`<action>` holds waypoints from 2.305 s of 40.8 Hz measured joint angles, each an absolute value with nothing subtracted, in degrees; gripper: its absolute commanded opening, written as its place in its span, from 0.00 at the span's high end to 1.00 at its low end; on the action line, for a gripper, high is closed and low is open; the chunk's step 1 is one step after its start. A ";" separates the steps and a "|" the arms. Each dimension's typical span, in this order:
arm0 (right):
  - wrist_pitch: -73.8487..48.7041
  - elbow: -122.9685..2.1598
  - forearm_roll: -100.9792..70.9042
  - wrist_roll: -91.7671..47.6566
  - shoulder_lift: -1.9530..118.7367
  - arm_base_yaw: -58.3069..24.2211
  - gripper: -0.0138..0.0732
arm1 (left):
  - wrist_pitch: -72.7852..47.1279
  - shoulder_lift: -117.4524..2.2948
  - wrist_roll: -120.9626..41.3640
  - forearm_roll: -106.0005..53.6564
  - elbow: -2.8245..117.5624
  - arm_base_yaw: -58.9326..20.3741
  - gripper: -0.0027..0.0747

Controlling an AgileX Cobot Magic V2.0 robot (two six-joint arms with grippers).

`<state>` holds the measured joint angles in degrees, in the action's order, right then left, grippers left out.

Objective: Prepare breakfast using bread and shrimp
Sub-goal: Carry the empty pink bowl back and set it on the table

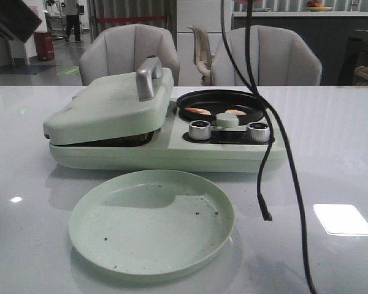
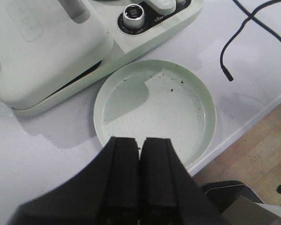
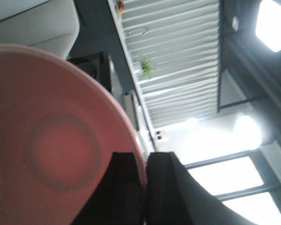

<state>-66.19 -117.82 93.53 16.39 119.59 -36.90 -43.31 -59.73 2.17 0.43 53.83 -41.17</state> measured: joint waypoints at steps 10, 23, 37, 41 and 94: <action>-69.48 -117.82 74.89 16.92 113.83 -36.13 0.79 | -43.31 -59.73 2.17 0.43 53.83 -41.17 0.84; -71.48 -111.63 42.17 10.62 96.77 -21.03 0.79 | -43.31 -59.73 2.17 0.31 53.83 -41.17 0.84; -66.69 -86.26 8.12 -1.67 90.46 3.40 0.79 | -43.31 -59.73 2.17 0.31 53.83 -41.17 0.84; -61.20 -78.43 1.60 -4.00 90.46 6.88 0.79 | -43.31 -59.73 2.17 0.31 53.83 -41.17 0.84; -43.33 -60.41 -2.67 -4.90 87.55 8.26 0.43 | -43.31 -59.73 2.17 0.31 53.83 -41.17 0.84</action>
